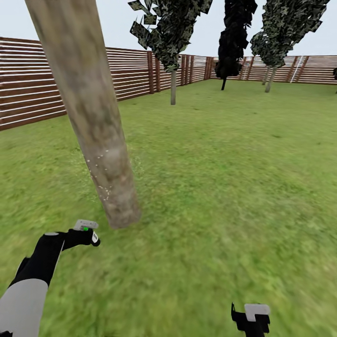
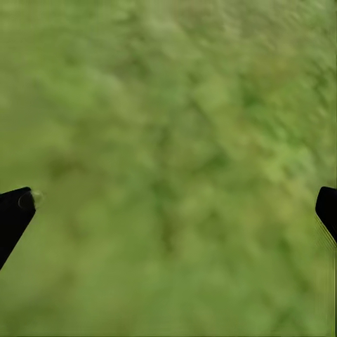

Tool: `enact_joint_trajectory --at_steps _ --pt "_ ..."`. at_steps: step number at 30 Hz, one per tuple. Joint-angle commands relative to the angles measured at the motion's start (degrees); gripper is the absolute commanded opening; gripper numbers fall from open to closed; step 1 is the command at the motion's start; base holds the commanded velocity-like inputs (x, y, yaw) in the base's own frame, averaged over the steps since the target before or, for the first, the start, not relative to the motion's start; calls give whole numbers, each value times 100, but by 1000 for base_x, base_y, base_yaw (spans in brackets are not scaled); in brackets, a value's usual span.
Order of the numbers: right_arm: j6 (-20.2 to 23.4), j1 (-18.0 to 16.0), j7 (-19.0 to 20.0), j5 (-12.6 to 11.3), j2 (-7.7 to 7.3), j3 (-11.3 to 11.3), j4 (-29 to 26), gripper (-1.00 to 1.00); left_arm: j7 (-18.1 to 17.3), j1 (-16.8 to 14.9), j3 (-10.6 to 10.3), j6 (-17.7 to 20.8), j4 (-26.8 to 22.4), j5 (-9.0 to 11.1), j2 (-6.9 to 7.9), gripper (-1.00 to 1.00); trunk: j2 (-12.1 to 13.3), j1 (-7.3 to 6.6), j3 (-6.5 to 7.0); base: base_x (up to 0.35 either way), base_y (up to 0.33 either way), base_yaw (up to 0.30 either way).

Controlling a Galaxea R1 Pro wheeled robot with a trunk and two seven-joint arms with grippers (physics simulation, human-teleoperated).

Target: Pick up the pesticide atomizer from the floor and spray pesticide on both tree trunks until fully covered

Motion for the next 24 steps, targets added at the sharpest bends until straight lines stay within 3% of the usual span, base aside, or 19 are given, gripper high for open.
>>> enact_joint_trajectory --at_steps 1,6,8,10,17,22,24 --pt "0 0 1 1 0 0 0 100 7 0 0 -2 6 3 -10 -100 0 0 0 5 -271 167" --pt "0 0 8 1 -9 0 0 100 65 0 -38 -26 69 -45 -124 -100 0 0 0 89 -267 30" --pt "0 0 7 0 -9 0 0 100 480 0 -46 -27 74 -36 -158 -100 0 0 0 198 -228 0" --pt "0 0 5 -3 -9 0 0 100 631 0 -49 -27 75 -26 -163 -100 0 0 0 205 -223 0" --pt "0 0 6 -7 14 0 0 100 680 0 -52 -27 67 -66 -155 -100 0 0 0 138 -245 1" --pt "0 0 8 -6 18 0 0 100 698 0 -44 -19 73 -75 -146 -100 0 0 0 85 -266 238" --pt "0 0 9 -6 18 0 0 100 983 0 -50 -18 75 -75 -146 -100 0 0 0 83 -267 276"
